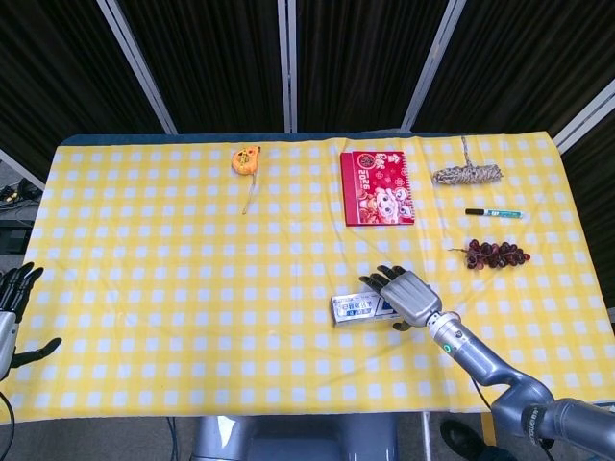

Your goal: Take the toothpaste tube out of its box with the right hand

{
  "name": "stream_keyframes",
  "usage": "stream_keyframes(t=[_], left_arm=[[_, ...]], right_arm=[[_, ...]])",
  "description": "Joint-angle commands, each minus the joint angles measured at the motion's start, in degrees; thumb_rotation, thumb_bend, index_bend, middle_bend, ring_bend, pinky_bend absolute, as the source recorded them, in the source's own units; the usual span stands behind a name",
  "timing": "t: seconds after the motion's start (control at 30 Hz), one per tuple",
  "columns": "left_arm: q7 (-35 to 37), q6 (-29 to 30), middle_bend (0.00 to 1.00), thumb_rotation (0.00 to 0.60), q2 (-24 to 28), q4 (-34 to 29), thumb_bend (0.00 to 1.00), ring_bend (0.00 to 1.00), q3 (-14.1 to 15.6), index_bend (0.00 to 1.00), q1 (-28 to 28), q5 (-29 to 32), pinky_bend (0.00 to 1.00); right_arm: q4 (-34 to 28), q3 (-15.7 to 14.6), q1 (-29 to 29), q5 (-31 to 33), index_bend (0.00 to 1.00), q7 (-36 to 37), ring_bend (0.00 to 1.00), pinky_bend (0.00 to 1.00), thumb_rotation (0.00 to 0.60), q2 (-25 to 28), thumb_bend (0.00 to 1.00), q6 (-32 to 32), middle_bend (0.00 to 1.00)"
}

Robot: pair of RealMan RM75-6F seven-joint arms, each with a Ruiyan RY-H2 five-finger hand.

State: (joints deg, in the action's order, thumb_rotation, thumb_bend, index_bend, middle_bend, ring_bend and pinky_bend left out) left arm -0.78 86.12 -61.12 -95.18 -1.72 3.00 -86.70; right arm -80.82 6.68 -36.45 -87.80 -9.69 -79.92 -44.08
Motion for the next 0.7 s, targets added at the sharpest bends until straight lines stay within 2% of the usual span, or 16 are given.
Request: stream_keyframes(t=[0.03,0.13,0.2,0.3,0.57,0.7], left_arm=[[-0.06,-0.01,0.0,0.6,-0.02,0.02,0.0,0.0,-0.01,0.0,0.01,0.06,0.0],[-0.24,-0.24,0.0,0.6,-0.11,0.05,0.0,0.0,0.0,0.0,0.11,0.19,0.0],[-0.4,-0.42,0.0,0.6,-0.2,0.09,0.0,0.0,0.02,0.0,0.19,0.27,0.0],[-0.44,-0.55,0.0,0.6,-0.26,0.12,0.0,0.0,-0.03,0.0,0.27,0.44,0.0],[-0.16,-0.81,0.0,0.6,-0.19,0.12,0.0,0.0,-0.01,0.0,0.42,0.51,0.0],[0.38,-0.26,0.0,0.6,0.09,-0.11,0.0,0.0,0.06,0.0,0.22,0.13,0.0]], right_arm=[[1.21,0.28,-0.55,1.36,0.26,-0.73,0.23,0.32,0.6,-1.38,0.02,0.23,0.32],[1.78,0.22,-0.74,2.09,0.3,-0.61,0.29,0.38,0.6,-2.18,0.07,0.05,0.39],[2.18,0.05,-0.93,2.26,0.37,-0.53,0.35,0.44,0.6,-2.67,0.12,-0.23,0.44],[2.26,-0.1,-0.98,2.05,0.42,0.01,0.38,0.46,0.6,-3.07,0.15,-1.2,0.46],[-1.14,-0.25,-0.31,-2.76,0.43,0.0,0.4,0.46,0.6,-0.69,0.21,-8.67,0.47],[-4.69,0.27,-0.29,-6.8,0.43,-5.7,0.4,0.46,0.6,2.55,0.23,-13.33,0.47]])
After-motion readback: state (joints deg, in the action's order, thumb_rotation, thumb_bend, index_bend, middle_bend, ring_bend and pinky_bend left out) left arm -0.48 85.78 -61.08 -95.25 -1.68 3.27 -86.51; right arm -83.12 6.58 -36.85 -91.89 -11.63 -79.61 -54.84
